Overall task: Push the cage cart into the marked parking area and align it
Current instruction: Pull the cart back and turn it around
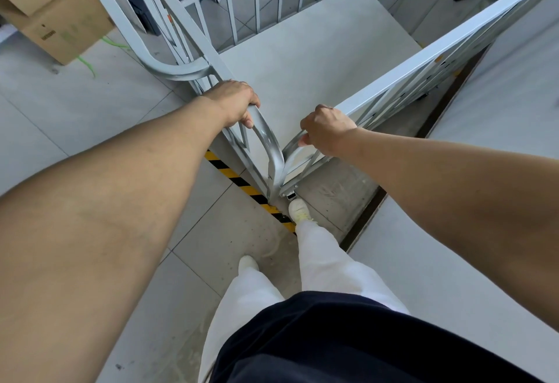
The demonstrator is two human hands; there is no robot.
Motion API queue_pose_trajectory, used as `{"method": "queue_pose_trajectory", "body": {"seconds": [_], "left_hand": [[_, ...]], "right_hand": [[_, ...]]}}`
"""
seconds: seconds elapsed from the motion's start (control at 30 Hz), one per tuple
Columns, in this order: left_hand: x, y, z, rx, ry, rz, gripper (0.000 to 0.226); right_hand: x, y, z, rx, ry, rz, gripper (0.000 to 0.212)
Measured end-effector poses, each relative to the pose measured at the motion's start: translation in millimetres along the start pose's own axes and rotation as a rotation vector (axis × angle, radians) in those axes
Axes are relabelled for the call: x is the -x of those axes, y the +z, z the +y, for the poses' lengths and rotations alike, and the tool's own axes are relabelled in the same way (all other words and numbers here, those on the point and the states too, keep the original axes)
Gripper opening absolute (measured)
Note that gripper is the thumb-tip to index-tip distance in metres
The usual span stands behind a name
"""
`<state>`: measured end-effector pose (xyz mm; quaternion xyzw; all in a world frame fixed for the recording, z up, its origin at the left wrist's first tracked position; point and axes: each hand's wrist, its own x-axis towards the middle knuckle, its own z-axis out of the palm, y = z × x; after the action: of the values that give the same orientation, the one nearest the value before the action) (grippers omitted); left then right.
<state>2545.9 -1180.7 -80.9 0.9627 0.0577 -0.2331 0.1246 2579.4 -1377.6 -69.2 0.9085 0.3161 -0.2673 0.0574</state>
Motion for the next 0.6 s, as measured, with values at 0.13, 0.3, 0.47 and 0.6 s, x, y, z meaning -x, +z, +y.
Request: {"method": "queue_pose_trajectory", "body": {"seconds": [0.13,0.3,0.47,0.6], "left_hand": [[-3,-2,-1,-0.005,0.0,-0.033,0.056],[-5,-3,-3,-0.026,0.008,-0.046,0.051],[-1,-6,1,-0.047,0.03,-0.059,0.048],[5,-10,5,-0.097,0.028,-0.095,0.045]], "right_hand": [[0,-2,-3,-0.016,0.044,0.0,0.041],[0,-2,-12,-0.065,0.126,-0.011,0.035],[2,-7,-20,-0.078,0.191,-0.043,0.035],[1,-7,-22,-0.094,0.187,-0.028,0.038]]}}
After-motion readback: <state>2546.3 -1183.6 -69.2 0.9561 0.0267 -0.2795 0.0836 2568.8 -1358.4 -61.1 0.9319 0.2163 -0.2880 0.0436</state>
